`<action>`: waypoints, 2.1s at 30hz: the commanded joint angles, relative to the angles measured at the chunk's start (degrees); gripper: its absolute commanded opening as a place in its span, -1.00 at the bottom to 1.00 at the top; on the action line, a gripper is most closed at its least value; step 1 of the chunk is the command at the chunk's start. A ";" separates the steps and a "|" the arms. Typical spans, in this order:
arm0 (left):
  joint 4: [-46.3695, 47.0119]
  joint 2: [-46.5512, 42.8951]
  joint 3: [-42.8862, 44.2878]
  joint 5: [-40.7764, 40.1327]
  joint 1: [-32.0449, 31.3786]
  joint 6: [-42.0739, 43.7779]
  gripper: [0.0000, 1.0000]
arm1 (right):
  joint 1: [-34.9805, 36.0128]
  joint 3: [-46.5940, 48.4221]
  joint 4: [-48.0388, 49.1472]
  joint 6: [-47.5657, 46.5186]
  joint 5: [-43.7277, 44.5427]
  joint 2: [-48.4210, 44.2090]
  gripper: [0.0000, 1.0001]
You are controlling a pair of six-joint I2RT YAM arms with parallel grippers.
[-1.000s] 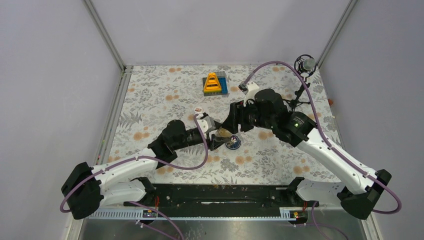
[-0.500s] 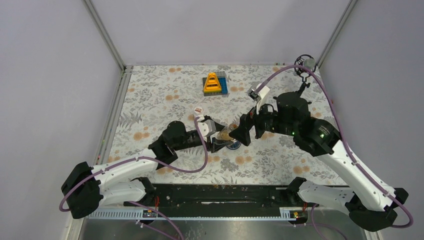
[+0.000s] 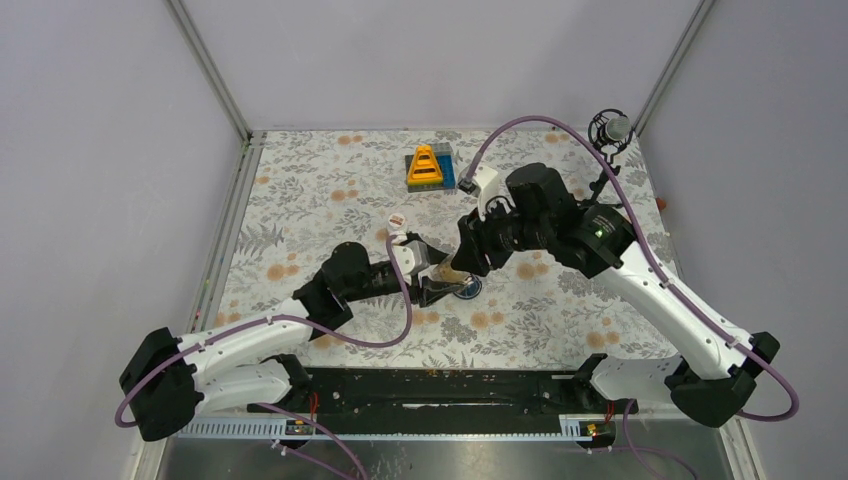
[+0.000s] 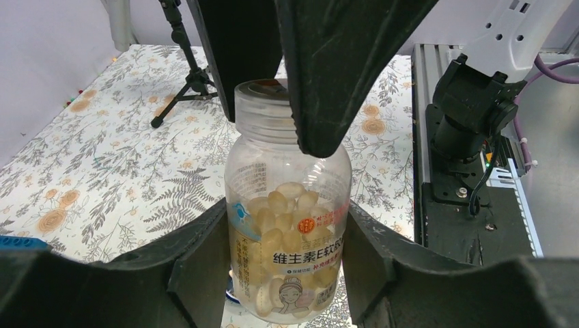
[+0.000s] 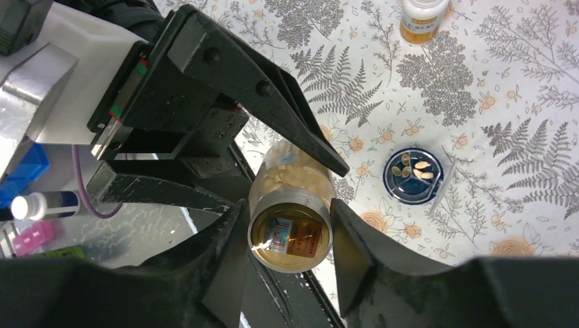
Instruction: Sort the pills into containers
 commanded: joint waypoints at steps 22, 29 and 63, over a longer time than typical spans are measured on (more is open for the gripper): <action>4.66 -0.60 -0.22 -7.93 -0.14 -0.84 -1.00 | -1.50 -11.63 21.80 16.93 5.98 -9.59 0.86; 2.53 -1.64 0.75 -2.08 -0.16 -0.63 -1.00 | -2.85 -7.74 8.78 -2.11 -8.54 -8.82 0.72; 3.87 -3.10 -1.56 -8.11 -0.17 0.57 -1.00 | 0.63 -6.28 16.31 22.62 19.35 -6.08 0.83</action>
